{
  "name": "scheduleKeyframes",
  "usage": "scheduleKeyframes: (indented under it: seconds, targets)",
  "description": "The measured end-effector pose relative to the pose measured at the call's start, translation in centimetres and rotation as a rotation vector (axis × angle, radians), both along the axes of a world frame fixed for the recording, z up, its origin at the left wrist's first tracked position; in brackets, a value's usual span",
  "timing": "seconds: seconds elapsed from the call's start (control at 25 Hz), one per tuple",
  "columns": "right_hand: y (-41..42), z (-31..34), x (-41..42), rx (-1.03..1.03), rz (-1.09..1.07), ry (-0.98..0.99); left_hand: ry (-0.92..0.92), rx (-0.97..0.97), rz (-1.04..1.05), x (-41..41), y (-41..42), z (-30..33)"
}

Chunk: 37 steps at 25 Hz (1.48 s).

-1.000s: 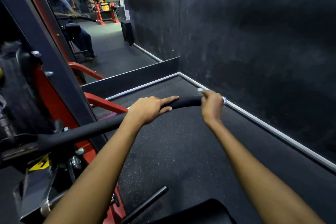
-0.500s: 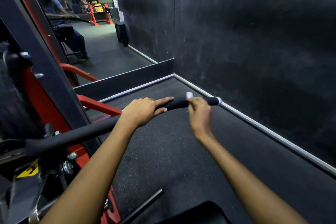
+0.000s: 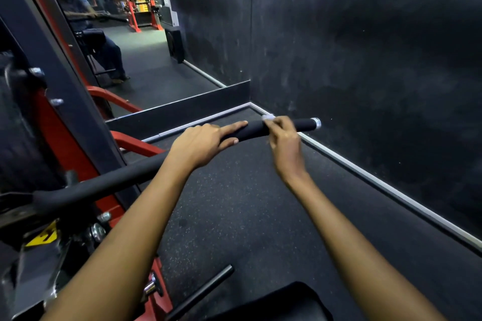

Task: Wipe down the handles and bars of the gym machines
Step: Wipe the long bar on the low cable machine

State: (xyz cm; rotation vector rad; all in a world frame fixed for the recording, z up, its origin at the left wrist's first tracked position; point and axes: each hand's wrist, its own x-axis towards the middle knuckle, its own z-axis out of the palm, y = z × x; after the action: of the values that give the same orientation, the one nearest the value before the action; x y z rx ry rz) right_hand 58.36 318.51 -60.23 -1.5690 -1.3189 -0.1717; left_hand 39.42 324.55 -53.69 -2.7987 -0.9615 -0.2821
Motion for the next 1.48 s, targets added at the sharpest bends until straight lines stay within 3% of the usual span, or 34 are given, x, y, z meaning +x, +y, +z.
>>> scheduleKeyframes:
  seconds: [0.04, 0.2, 0.28, 0.36, 0.44, 0.48, 0.6, 0.64, 0.76, 0.8, 0.92, 1.0, 1.08, 1.12, 1.2, 1.32, 1.36, 1.44, 1.48]
  targets:
    - [0.4, 0.2, 1.7, -0.010, -0.076, 0.026, 0.000, -0.010, 0.005, -0.1, -0.1, 0.1]
    - [0.4, 1.2, 8.6, -0.198, -0.527, 0.682, -0.003, -0.057, -0.041, -0.2, 0.1, -0.5]
    - [0.9, 1.4, 5.3, -0.238, -0.447, 0.405, 0.003, -0.073, -0.049, -0.2, 0.3, -0.9]
    - [0.3, 0.0, -0.2, -0.131, -0.119, 0.000, 0.018, -0.068, -0.029, -0.2, 0.6, -1.1]
    - [-0.8, -1.1, -0.2, -0.055, 0.004, -0.188, 0.032, -0.070, -0.024, -0.1, 0.4, -1.0]
    - [-1.0, -0.9, 1.6, -0.061, -0.049, -0.168, 0.040, -0.070, -0.027, -0.1, 0.2, -1.0]
    - [-0.9, -0.2, 5.3, -0.228, -0.355, 0.224, 0.062, -0.071, -0.022, -0.2, -0.2, -1.2]
    - [-0.6, 0.2, 4.0, -0.186, -0.319, 0.225, 0.062, -0.075, -0.023, -0.2, -0.1, -1.3]
    - [-0.8, -1.1, -0.9, -0.110, 0.010, -0.066, 0.062, -0.083, -0.016, -0.2, 0.2, -1.5]
    - [-1.1, -1.3, -0.1, -0.110, 0.020, -0.054, 0.063, -0.087, -0.014, -0.1, 0.2, -1.5]
    - [-1.2, -1.3, 5.1, -0.147, -0.369, 0.227, 0.065, -0.079, -0.013, -0.2, -0.1, -1.5]
    - [-1.3, -0.7, 6.5, -0.076, -0.554, 0.746, 0.067, -0.080, -0.016, -0.2, -0.3, -1.4]
    - [-0.6, 0.2, 5.6, 0.008, -0.586, 1.427, 0.057, -0.069, -0.024, -0.2, -0.3, -1.3]
    - [-0.3, 0.4, 4.8, 0.043, -0.564, 1.617, 0.052, -0.060, -0.029, -0.2, -0.3, -1.2]
    - [0.4, 0.6, 3.6, 0.170, -0.394, 1.732, 0.028, -0.060, -0.039, -0.2, 0.0, -1.2]
    - [-0.7, 0.6, 3.4, 0.123, -0.055, 1.757, -0.003, -0.071, -0.035, -0.3, 0.6, -1.2]
    - [-1.2, 0.7, 4.7, 0.075, -0.014, 1.821, -0.007, -0.071, -0.032, -0.3, 0.6, -1.1]
    - [-1.5, 1.0, 5.6, -0.135, -0.082, 1.613, -0.004, -0.058, -0.042, -0.2, 0.4, -1.2]
    - [-1.7, 1.1, 5.5, -0.134, -0.068, 1.650, 0.007, -0.048, -0.044, -0.2, 0.3, -1.3]
